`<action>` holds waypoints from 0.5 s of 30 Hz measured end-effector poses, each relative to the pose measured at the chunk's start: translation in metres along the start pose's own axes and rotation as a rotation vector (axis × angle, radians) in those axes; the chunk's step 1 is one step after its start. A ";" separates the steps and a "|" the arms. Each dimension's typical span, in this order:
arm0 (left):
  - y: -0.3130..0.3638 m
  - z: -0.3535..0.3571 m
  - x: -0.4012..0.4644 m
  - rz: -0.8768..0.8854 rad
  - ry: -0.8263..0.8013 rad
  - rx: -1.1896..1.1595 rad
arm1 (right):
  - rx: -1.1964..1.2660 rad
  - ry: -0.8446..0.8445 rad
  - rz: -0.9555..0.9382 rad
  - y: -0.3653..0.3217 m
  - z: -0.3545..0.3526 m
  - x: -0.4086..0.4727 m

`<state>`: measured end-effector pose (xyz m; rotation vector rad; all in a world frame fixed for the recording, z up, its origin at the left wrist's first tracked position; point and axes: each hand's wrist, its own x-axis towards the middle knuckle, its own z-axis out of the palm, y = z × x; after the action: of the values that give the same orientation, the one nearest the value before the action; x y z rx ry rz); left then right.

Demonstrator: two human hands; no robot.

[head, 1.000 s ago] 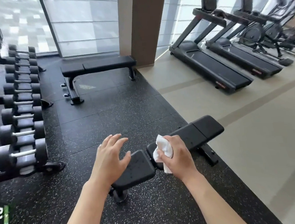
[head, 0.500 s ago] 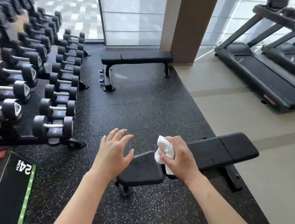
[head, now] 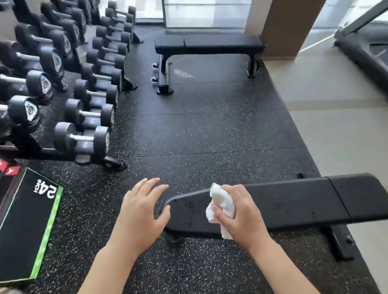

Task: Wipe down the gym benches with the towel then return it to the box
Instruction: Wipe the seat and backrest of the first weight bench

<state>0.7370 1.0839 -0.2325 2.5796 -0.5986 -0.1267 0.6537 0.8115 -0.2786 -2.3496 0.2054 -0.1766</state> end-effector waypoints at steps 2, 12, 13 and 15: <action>-0.020 0.031 -0.001 -0.021 0.012 -0.030 | 0.005 -0.019 -0.005 0.019 0.029 0.002; -0.116 0.189 -0.009 -0.087 0.023 -0.115 | 0.029 -0.017 -0.054 0.116 0.174 0.000; -0.124 0.204 -0.009 -0.089 0.027 -0.121 | 0.030 -0.012 -0.059 0.124 0.186 -0.001; -0.141 0.233 -0.007 -0.097 0.036 -0.134 | 0.032 0.009 -0.072 0.141 0.209 -0.002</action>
<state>0.7409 1.0960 -0.5046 2.4752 -0.4366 -0.1480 0.6771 0.8565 -0.5259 -2.3266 0.1210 -0.2234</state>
